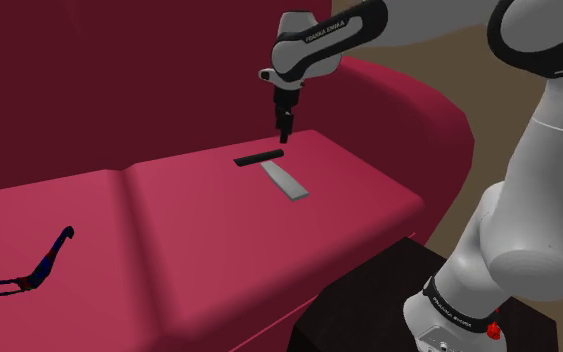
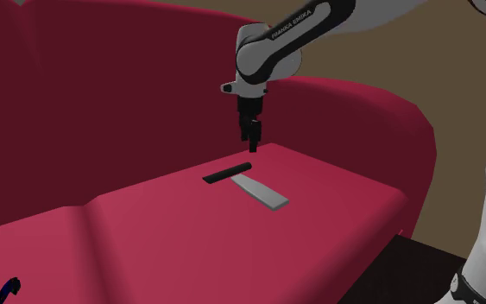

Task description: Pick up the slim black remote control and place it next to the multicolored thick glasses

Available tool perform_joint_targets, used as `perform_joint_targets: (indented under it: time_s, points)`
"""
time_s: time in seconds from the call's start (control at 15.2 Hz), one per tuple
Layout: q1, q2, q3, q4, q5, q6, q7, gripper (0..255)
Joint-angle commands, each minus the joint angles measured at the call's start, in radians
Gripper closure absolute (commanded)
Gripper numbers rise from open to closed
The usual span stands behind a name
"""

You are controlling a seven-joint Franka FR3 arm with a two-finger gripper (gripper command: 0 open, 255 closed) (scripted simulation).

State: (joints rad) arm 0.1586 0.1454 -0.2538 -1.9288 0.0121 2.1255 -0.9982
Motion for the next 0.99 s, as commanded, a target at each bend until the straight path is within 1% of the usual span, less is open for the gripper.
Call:
perform_joint_targets:
  time_s: [0.0, 0.26, 0.46, 0.92]
  points:
    - [-0.005, 0.081, 0.013, 0.068, 0.026, 0.007, -0.085, 0]
    - [-0.014, 0.221, 0.053, 0.194, 0.057, 0.010, -0.220, 0]
    - [-0.020, 0.323, 0.087, 0.294, 0.067, 0.005, -0.310, 0]
    - [-0.024, 0.364, 0.093, 0.272, 0.074, 0.067, -0.316, 0]
